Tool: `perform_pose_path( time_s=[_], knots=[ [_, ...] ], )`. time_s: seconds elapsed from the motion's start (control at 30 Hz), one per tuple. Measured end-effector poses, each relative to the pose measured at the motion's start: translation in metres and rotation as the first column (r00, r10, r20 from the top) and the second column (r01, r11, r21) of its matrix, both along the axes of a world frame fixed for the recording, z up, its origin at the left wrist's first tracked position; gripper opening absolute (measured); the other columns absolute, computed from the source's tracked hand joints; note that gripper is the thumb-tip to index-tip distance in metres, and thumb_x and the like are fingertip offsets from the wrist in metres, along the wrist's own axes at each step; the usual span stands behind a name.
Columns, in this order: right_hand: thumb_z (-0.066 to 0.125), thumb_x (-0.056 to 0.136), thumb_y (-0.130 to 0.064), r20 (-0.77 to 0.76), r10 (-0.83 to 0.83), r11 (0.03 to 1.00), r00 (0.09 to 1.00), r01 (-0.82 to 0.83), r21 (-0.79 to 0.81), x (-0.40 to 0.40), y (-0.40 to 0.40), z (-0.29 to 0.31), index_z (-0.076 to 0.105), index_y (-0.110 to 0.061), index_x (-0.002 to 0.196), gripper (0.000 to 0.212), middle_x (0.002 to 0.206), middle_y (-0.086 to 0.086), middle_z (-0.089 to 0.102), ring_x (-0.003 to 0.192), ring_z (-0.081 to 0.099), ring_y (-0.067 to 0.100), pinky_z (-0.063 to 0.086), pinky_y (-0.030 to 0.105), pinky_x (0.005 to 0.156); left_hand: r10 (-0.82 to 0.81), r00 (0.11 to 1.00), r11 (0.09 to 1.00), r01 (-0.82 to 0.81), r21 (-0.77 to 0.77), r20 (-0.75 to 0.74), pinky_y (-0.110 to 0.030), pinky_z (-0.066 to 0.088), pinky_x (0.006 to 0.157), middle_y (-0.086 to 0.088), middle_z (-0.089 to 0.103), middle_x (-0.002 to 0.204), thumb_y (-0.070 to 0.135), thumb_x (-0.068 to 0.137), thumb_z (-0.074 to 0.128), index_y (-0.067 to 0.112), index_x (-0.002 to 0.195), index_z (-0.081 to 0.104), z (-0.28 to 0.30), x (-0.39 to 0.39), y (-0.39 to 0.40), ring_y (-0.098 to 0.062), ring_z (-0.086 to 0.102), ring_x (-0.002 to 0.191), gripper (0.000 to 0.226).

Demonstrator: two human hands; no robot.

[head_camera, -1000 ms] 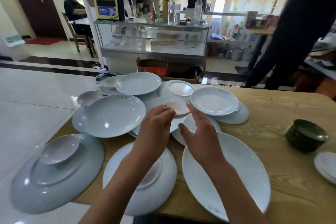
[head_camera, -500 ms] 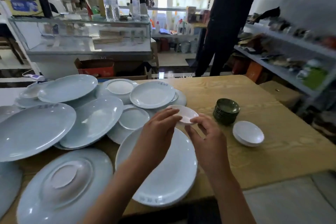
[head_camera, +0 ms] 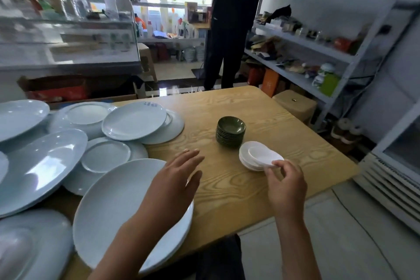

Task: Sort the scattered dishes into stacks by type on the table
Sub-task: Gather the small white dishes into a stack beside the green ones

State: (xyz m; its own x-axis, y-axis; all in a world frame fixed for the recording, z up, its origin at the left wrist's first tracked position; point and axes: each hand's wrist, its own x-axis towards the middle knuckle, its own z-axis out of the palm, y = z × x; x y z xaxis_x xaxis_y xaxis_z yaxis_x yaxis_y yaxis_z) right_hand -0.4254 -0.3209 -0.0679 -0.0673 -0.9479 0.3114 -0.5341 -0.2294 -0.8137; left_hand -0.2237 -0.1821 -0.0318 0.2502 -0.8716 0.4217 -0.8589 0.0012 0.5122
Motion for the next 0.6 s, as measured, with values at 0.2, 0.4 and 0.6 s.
perform_pose_path(
  time_s=[0.2, 0.4, 0.6],
  knots=[
    [0.071, 0.086, -0.012, -0.030, 0.009, 1.000, 0.999, -0.009, 0.000, 0.006, -0.009, -0.007, 0.066, -0.009, 0.107, 0.022, 0.124, 0.008, 0.057, 0.116, 0.055, 0.022, 0.048, 0.033, 0.095, 0.028, 0.999, 0.999, -0.029, 0.033, 0.031, -0.030, 0.037, 0.105, 0.011, 0.051, 0.140, 0.026, 0.093, 0.059, 0.026, 0.131, 0.058, -0.003, -0.007, -0.006, -0.010, 0.038, 0.136, 0.038],
    [0.067, 0.089, -0.010, -0.072, 0.054, 0.998, 0.996, -0.051, 0.042, 0.016, -0.009, -0.009, 0.063, -0.006, 0.120, 0.032, 0.136, 0.008, 0.052, 0.127, 0.048, 0.021, 0.035, 0.020, 0.096, 0.059, 0.997, 0.997, -0.061, 0.045, 0.042, -0.033, 0.041, 0.104, 0.008, 0.055, 0.136, 0.023, 0.092, 0.060, 0.023, 0.129, 0.060, -0.001, -0.002, 0.000, -0.013, 0.043, 0.133, 0.037],
    [0.059, 0.090, -0.005, -0.179, 0.105, 0.994, 0.978, -0.103, 0.020, 0.035, 0.018, -0.007, 0.059, -0.011, 0.128, 0.038, 0.149, 0.007, 0.039, 0.136, 0.039, 0.021, 0.032, 0.026, 0.106, 0.095, 0.995, 0.993, -0.098, 0.067, 0.038, -0.027, 0.033, 0.104, 0.007, 0.054, 0.138, 0.021, 0.092, 0.060, 0.022, 0.129, 0.060, 0.000, 0.001, 0.015, -0.015, 0.042, 0.133, 0.037]
  ],
)
